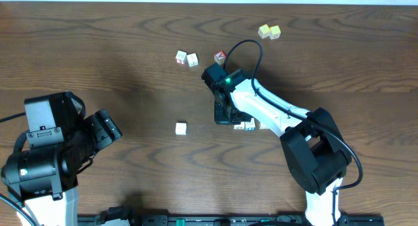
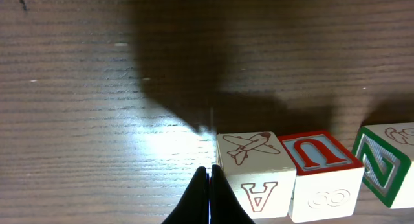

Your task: Lift 5 blocks

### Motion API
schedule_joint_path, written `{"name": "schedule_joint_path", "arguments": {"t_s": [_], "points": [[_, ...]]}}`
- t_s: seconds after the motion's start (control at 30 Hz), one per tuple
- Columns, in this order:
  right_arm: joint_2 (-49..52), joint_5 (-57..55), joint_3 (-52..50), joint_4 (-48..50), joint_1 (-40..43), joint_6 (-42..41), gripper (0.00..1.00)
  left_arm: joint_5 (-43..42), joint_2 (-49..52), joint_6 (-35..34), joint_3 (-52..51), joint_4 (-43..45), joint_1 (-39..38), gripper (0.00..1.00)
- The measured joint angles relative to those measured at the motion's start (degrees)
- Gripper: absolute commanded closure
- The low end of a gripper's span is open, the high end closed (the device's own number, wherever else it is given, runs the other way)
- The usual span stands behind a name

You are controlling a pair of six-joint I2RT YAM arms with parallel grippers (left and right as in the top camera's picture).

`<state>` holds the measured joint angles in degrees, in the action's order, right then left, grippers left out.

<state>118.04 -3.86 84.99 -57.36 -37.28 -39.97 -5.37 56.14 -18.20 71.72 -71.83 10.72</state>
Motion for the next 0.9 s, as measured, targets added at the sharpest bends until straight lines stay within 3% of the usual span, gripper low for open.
{"name": "schedule_joint_path", "arguments": {"t_s": [0.7,0.9], "points": [[0.0,2.03,0.02,1.05,0.31,1.29,0.99,0.0,0.0,0.0,0.0,0.0,0.0,0.14],[0.11,4.31,5.16,-6.78,1.68,3.93,0.99,0.0,0.0,0.0,0.0,0.0,0.0,0.14]]}}
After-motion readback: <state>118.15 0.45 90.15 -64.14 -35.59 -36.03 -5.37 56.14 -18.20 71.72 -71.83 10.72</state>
